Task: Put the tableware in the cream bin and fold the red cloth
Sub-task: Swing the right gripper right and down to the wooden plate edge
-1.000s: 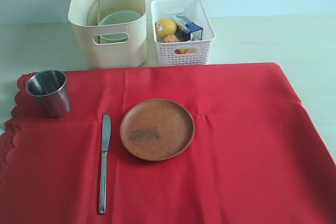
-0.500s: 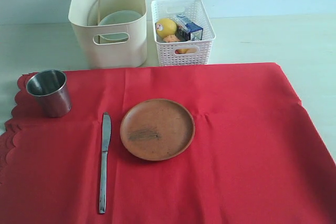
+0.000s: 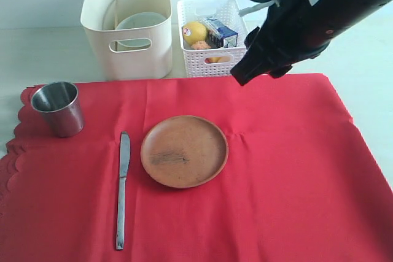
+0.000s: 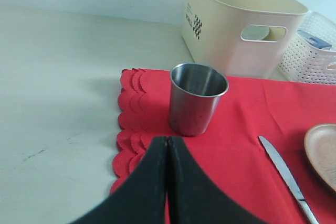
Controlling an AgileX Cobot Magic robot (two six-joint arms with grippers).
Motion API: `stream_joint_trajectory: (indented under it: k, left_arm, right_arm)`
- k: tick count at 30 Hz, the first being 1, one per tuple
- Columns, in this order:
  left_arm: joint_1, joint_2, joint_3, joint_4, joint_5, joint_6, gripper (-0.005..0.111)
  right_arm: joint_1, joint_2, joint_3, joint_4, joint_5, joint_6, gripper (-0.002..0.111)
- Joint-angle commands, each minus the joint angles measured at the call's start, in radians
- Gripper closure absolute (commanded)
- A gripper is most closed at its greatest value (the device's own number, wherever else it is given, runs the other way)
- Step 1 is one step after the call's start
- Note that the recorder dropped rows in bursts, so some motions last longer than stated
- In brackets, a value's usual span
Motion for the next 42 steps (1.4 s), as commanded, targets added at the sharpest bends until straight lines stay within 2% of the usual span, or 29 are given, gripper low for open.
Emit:
stream_joint_trajectory:
  k: [1, 9, 13, 15, 18, 22, 25, 28, 35, 38, 42]
  left_arm:
    - [0.001, -0.006, 0.004, -0.007, -0.008, -0.002, 0.107]
    - [0.001, -0.006, 0.004, -0.007, -0.008, -0.002, 0.107]
    - [0.001, -0.006, 0.004, -0.007, -0.008, -0.002, 0.107]
    - [0.001, -0.006, 0.004, -0.007, -0.008, -0.002, 0.107]
    - [0.001, -0.006, 0.004, -0.007, -0.008, -0.002, 0.107]
    - [0.001, -0.006, 0.004, -0.007, -0.008, -0.002, 0.107]
    - [0.001, -0.006, 0.004, -0.007, -0.008, -0.002, 0.107]
    - [0.001, -0.006, 0.004, -0.007, -0.008, -0.002, 0.107]
    - [0.001, -0.006, 0.004, -0.007, -0.008, -0.002, 0.107]
    - [0.001, -0.006, 0.004, -0.007, -0.008, -0.002, 0.107]
    - [0.001, -0.006, 0.004, -0.007, -0.008, -0.004, 0.107]
  right_arm:
    - [0.004, 0.041, 0.006, 0.080, -0.012, -0.056, 0.059]
    - [0.004, 0.131, 0.006, 0.085, 0.029, -0.079, 0.059]
    - [-0.056, 0.179, 0.006, 0.129, 0.033, -0.109, 0.059]
    - [-0.102, 0.200, 0.006, 0.213, 0.033, -0.180, 0.059]
    - [-0.241, 0.256, 0.006, 0.554, 0.027, -0.459, 0.059]
    - [-0.319, 0.296, 0.006, 0.770, 0.023, -0.650, 0.059]
    - [-0.423, 0.354, 0.006, 1.073, 0.032, -0.893, 0.059]
    - [-0.463, 0.404, 0.006, 1.238, 0.032, -1.021, 0.059]
    - [-0.457, 0.470, 0.006, 1.266, 0.043, -1.139, 0.059]
    - [-0.457, 0.493, 0.006, 1.221, 0.027, -1.137, 0.059]
    - [-0.455, 0.524, 0.006, 1.265, 0.016, -1.171, 0.059]
